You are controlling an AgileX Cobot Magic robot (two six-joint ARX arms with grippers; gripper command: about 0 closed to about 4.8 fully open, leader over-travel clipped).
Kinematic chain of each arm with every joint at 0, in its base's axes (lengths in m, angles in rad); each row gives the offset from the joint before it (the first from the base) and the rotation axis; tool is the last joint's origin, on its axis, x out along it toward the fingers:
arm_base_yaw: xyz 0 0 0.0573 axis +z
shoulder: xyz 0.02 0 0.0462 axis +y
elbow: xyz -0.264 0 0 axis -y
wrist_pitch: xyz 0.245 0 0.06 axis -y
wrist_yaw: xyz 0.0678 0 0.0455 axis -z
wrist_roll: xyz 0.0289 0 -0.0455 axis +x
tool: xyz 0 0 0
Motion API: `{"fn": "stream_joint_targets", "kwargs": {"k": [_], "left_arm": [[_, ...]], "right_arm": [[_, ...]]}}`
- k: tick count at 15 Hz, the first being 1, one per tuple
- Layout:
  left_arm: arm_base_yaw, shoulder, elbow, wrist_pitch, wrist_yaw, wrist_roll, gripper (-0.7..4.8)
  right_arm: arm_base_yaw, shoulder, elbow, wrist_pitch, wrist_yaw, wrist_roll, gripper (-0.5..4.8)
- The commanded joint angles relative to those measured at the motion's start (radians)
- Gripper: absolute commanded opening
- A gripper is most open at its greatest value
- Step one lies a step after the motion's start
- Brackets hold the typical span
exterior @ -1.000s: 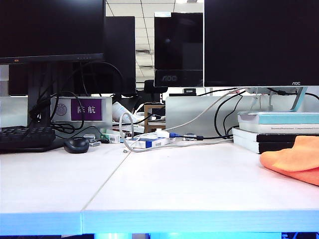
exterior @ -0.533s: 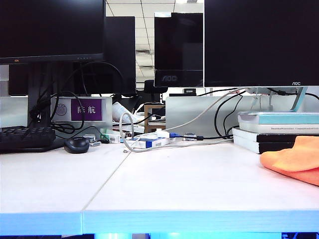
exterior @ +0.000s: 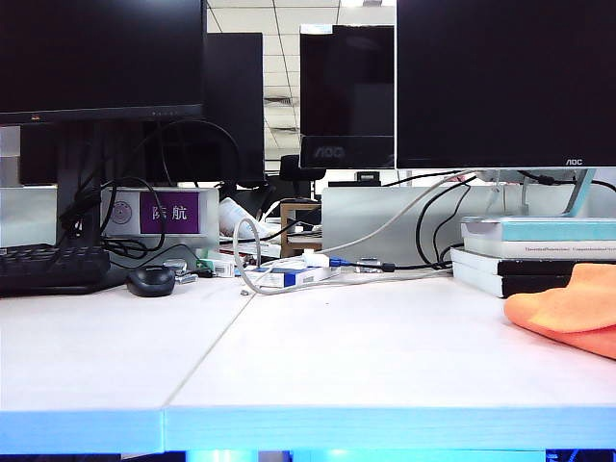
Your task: Wipe the table from left to right using the rag.
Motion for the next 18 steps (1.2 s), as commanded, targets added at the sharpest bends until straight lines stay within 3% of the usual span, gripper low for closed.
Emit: {"fn": "stream_joint_targets", "kwargs": {"k": [1,4,5,7,10,12,13,15,18], "left_arm": [[0.085,-0.254,-0.6,0.404,0.023,0.031,-0.06],[0.314,-0.436,-1.02,0.585,0.275,-0.016,-0.06],[0.505,-0.6,-1.376,0.666,0.364,-0.018,-0.06],[0.58,-0.705,-1.563,0.74,0.371,-0.016,-0.06],[0.631,-0.808,-1.741,0.82,0.365,-0.016,-0.05],[0.65,-0.883,-1.912,0.909,0.366,-0.027,-0.06],[0.65,-1.016,-2.058,0.997,0.361,-0.027,-0.06],[0.648,-1.119,-2.171,1.013,0.355,-0.027,-0.06],[0.647,-1.12,-2.214,0.998,0.317,-0.027,-0.06]], "right_arm": [[0.002,0.0,0.004,0.009,0.002,0.004,-0.05],[0.002,0.0,0.004,0.009,0.002,0.004,-0.05],[0.002,0.0,0.004,0.009,0.002,0.004,-0.05],[0.002,0.0,0.004,0.009,0.002,0.004,-0.05],[0.002,0.0,0.004,0.009,0.003,0.004,-0.05],[0.002,0.0,0.004,0.009,0.002,0.004,-0.05],[0.002,0.0,0.004,0.009,0.002,0.004,-0.05],[0.003,0.0,0.004,0.009,0.002,0.004,-0.05],[0.003,-0.009,0.004,0.002,0.003,0.004,-0.05]]}}
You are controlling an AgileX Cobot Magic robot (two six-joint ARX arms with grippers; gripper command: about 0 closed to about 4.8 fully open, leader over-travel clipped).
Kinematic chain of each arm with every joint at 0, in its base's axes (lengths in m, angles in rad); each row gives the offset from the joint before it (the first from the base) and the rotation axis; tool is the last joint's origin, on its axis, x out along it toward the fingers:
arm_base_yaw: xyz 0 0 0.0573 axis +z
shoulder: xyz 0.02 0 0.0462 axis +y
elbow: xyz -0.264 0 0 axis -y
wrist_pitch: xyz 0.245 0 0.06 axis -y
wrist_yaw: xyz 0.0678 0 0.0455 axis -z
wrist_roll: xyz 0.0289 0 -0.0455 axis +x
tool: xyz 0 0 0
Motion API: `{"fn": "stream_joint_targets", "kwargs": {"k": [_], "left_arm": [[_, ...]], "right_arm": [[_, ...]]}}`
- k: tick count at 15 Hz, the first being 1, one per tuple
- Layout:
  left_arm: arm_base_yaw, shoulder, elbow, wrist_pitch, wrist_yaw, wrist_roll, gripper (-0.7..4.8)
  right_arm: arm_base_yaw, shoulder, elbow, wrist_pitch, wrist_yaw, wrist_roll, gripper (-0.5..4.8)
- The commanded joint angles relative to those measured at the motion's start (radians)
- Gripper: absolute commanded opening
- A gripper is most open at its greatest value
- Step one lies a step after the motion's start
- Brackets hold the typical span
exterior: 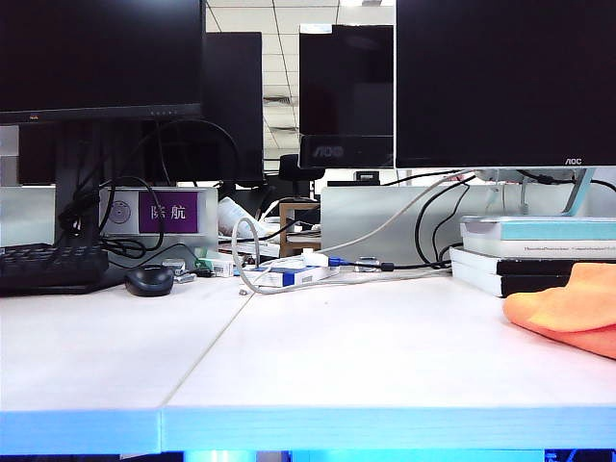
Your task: Wipe the table from left to right using the rag.
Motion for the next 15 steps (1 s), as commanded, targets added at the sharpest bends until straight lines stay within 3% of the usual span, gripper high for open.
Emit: {"fn": "stream_joint_targets", "kwargs": {"k": [1,6,7,10,15], "left_arm": [[-0.002,-0.003,-0.114,0.024,-0.089,-0.003,-0.06],[0.024,-0.002,-0.146,-0.018,-0.05,0.009,-0.06],[0.108,-0.003,-0.15,-0.049,-0.002,0.009,-0.06],[0.238,-0.002,-0.191,-0.027,0.067,0.009,-0.06],[0.248,-0.003,-0.193,-0.026,0.014,0.035,-0.04]], "right_arm": [[0.0,-0.015,0.003,-0.002,0.001,0.003,-0.05],[0.0,-0.016,0.003,-0.002,0.001,0.003,-0.05],[0.0,-0.014,0.003,-0.002,0.002,0.003,-0.05],[0.001,-0.017,0.003,-0.002,0.003,0.003,-0.05],[0.0,-0.021,0.003,-0.002,0.001,0.003,-0.05]]}}
